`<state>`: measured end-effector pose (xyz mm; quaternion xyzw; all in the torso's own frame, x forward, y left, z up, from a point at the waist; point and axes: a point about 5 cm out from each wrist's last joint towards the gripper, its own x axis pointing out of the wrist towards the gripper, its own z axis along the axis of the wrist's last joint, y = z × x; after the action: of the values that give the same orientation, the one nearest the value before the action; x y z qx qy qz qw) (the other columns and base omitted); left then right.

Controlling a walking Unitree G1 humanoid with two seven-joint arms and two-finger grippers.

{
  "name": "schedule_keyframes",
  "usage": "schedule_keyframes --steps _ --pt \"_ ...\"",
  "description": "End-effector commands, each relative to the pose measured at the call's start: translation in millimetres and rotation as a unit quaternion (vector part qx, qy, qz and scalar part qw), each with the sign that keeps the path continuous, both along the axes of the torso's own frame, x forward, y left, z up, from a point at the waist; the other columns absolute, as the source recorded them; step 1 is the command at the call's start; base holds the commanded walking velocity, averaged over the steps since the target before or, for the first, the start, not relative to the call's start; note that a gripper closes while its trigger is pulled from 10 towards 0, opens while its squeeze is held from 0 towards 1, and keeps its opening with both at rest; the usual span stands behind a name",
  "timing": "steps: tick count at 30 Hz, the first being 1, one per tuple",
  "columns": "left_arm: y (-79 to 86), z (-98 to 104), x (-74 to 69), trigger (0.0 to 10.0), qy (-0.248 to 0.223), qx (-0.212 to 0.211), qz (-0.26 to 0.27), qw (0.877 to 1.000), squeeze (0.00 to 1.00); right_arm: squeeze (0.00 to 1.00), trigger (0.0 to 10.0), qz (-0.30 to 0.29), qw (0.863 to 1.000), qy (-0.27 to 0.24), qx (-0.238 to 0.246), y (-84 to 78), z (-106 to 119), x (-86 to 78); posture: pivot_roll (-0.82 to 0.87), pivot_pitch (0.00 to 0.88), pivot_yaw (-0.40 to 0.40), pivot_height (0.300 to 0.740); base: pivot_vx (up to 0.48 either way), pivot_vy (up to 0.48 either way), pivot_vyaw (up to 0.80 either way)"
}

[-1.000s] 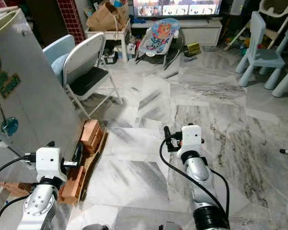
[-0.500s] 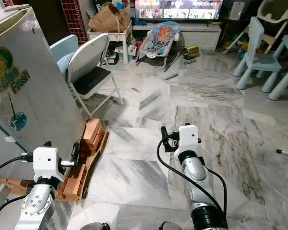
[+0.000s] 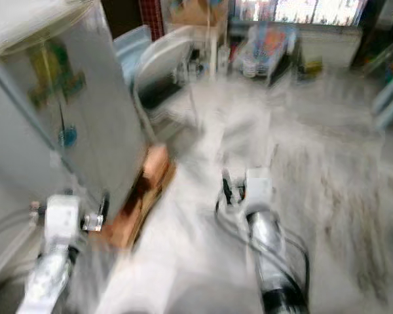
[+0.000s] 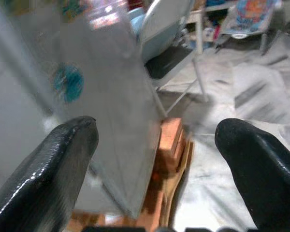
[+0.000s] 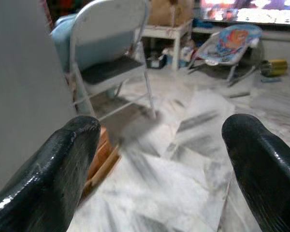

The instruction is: Restocking fridge

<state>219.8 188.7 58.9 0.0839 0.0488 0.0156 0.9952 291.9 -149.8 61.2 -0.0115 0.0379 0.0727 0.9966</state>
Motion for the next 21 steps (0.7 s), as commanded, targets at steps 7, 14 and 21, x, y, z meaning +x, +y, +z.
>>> schedule_keyframes --steps 7,14,21 --pt "-9.1 2.4 1.9 10.0 -0.006 -0.009 -0.014 1.0 0.0 0.0 10.0 -0.019 1.0 0.006 -0.011 -13.4 -2.2 -2.4 -0.01 0.047 0.065 0.74 0.446 0.0 0.0" --pt "-7.7 0.3 2.6 10.0 -0.002 -0.01 0.006 1.0 0.0 0.0 10.0 -0.017 1.0 0.008 -0.014 -14.9 -2.6 -2.0 -0.01 0.048 0.049 0.74 0.096 0.0 0.0" --pt "2.6 -1.5 2.2 10.0 0.004 -0.012 0.053 0.999 0.0 0.0 10.0 -0.013 1.0 0.01 -0.018 -15.4 -3.0 -2.9 -0.01 0.047 0.038 0.74 0.0 0.0 0.0"
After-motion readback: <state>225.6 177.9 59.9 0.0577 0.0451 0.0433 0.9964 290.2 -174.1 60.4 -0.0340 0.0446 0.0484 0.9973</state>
